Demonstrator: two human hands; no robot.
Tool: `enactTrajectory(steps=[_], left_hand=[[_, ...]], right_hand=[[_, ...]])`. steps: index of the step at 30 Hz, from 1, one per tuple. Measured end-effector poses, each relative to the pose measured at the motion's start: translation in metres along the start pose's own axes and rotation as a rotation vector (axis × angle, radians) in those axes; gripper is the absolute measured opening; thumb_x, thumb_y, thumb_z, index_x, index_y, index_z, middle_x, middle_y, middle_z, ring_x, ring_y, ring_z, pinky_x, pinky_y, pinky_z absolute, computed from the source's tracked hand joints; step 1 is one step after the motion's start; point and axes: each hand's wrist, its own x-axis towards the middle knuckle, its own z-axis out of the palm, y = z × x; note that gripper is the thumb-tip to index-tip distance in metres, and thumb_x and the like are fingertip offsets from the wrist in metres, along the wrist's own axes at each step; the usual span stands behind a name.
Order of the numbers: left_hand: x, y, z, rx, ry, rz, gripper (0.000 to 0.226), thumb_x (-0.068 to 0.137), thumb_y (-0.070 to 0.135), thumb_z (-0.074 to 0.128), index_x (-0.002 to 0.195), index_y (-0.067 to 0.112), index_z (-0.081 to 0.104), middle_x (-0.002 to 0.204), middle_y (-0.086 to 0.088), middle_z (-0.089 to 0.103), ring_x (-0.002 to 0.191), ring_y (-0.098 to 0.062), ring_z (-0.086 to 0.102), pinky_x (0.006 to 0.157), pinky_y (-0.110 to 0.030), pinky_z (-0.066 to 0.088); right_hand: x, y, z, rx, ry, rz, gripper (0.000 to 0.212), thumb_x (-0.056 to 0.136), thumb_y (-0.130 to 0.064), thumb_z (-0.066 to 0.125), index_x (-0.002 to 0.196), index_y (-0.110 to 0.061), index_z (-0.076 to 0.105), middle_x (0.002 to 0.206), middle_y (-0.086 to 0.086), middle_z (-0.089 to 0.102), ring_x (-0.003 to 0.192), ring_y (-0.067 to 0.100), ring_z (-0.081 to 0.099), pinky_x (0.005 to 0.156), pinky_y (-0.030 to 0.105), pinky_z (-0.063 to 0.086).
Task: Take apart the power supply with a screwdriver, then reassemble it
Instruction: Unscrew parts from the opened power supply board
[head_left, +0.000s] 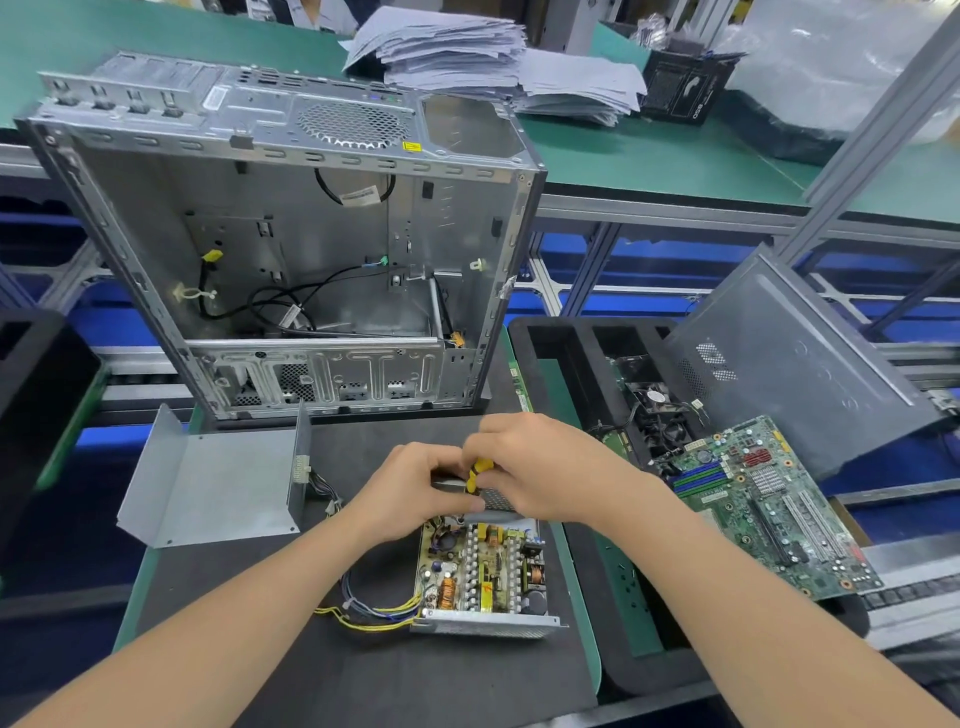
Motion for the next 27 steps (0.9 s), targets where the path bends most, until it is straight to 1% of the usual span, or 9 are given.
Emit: enactTrajectory(steps=[4, 7, 12, 15, 17, 19, 22, 24, 27], left_hand=[[0.0, -0.002, 0.0, 0.004, 0.003, -0.018, 0.018, 0.081, 0.038, 0.086, 0.093, 0.044, 0.074, 0.093, 0.018, 0.075, 0.09, -0.001, 0.067, 0.082, -0.034, 0.052], [0.0, -0.001, 0.0, -0.007, -0.001, -0.037, 0.023, 0.081, 0.038, 0.087, 0.101, 0.041, 0.077, 0.099, 0.016, 0.077, 0.098, -0.008, 0.07, 0.09, -0.045, 0.056], [0.0, 0.002, 0.001, -0.078, -0.003, 0.003, 0.021, 0.082, 0.022, 0.088, 0.095, 0.038, 0.08, 0.104, 0.013, 0.078, 0.103, -0.01, 0.073, 0.098, -0.045, 0.055], [0.0, 0.002, 0.003, -0.09, 0.009, -0.016, 0.023, 0.081, 0.02, 0.089, 0.092, 0.038, 0.08, 0.104, 0.013, 0.078, 0.102, -0.008, 0.073, 0.099, -0.045, 0.056], [0.0, 0.001, 0.002, -0.087, 0.011, -0.026, 0.023, 0.081, 0.021, 0.089, 0.092, 0.038, 0.079, 0.105, 0.012, 0.078, 0.102, -0.009, 0.073, 0.098, -0.045, 0.056], [-0.001, 0.001, 0.001, -0.084, 0.005, -0.014, 0.021, 0.081, 0.022, 0.088, 0.092, 0.038, 0.079, 0.104, 0.012, 0.078, 0.102, -0.009, 0.073, 0.096, -0.042, 0.056], [-0.001, 0.0, 0.0, -0.051, 0.01, -0.002, 0.021, 0.081, 0.026, 0.087, 0.093, 0.04, 0.078, 0.097, 0.014, 0.078, 0.094, -0.001, 0.07, 0.084, -0.032, 0.055], [-0.001, 0.0, 0.001, -0.027, 0.019, -0.002, 0.021, 0.081, 0.027, 0.087, 0.092, 0.04, 0.075, 0.093, 0.015, 0.077, 0.088, 0.002, 0.068, 0.079, -0.025, 0.051], [0.0, 0.0, 0.002, -0.012, 0.01, 0.004, 0.02, 0.081, 0.027, 0.088, 0.095, 0.036, 0.077, 0.097, 0.016, 0.077, 0.095, -0.002, 0.071, 0.085, -0.022, 0.053]], right_hand=[[0.005, -0.001, 0.004, -0.136, 0.041, 0.048, 0.035, 0.106, -0.051, 0.05, 0.104, -0.017, 0.059, 0.089, -0.005, 0.049, 0.089, 0.025, 0.06, 0.069, 0.034, 0.034], [0.007, -0.003, 0.011, -0.219, 0.126, 0.07, 0.044, 0.107, -0.058, 0.041, 0.091, -0.018, 0.05, 0.081, -0.004, 0.044, 0.073, 0.026, 0.05, 0.063, 0.035, 0.032], [0.016, -0.007, 0.023, -0.318, 0.214, 0.19, 0.061, 0.107, -0.06, 0.035, 0.064, -0.017, 0.039, 0.059, -0.002, 0.038, 0.057, 0.026, 0.046, 0.052, 0.031, 0.023], [0.017, -0.014, 0.028, -0.34, 0.351, 0.267, 0.075, 0.1, -0.067, 0.051, 0.051, -0.02, 0.02, 0.046, -0.002, 0.028, 0.043, 0.024, 0.035, 0.048, 0.024, 0.019], [0.016, -0.016, 0.028, -0.337, 0.414, 0.291, 0.079, 0.097, -0.072, 0.051, 0.049, -0.019, 0.015, 0.044, -0.003, 0.022, 0.04, 0.024, 0.03, 0.048, 0.023, 0.016], [0.015, -0.013, 0.031, -0.295, 0.356, 0.269, 0.072, 0.101, -0.072, 0.039, 0.053, -0.02, 0.028, 0.049, -0.003, 0.029, 0.046, 0.025, 0.04, 0.047, 0.027, 0.017], [0.006, -0.002, 0.024, -0.082, 0.253, 0.146, 0.046, 0.103, -0.061, 0.044, 0.087, -0.021, 0.057, 0.076, -0.003, 0.056, 0.07, 0.025, 0.06, 0.058, 0.036, 0.044], [-0.002, 0.001, 0.012, -0.043, 0.143, 0.011, 0.025, 0.101, -0.046, 0.056, 0.11, -0.023, 0.058, 0.094, -0.003, 0.06, 0.081, 0.025, 0.061, 0.068, 0.04, 0.051], [-0.006, 0.002, 0.005, -0.081, 0.036, -0.007, 0.019, 0.101, -0.033, 0.059, 0.115, -0.02, 0.057, 0.098, -0.001, 0.06, 0.086, 0.027, 0.061, 0.071, 0.041, 0.052]])
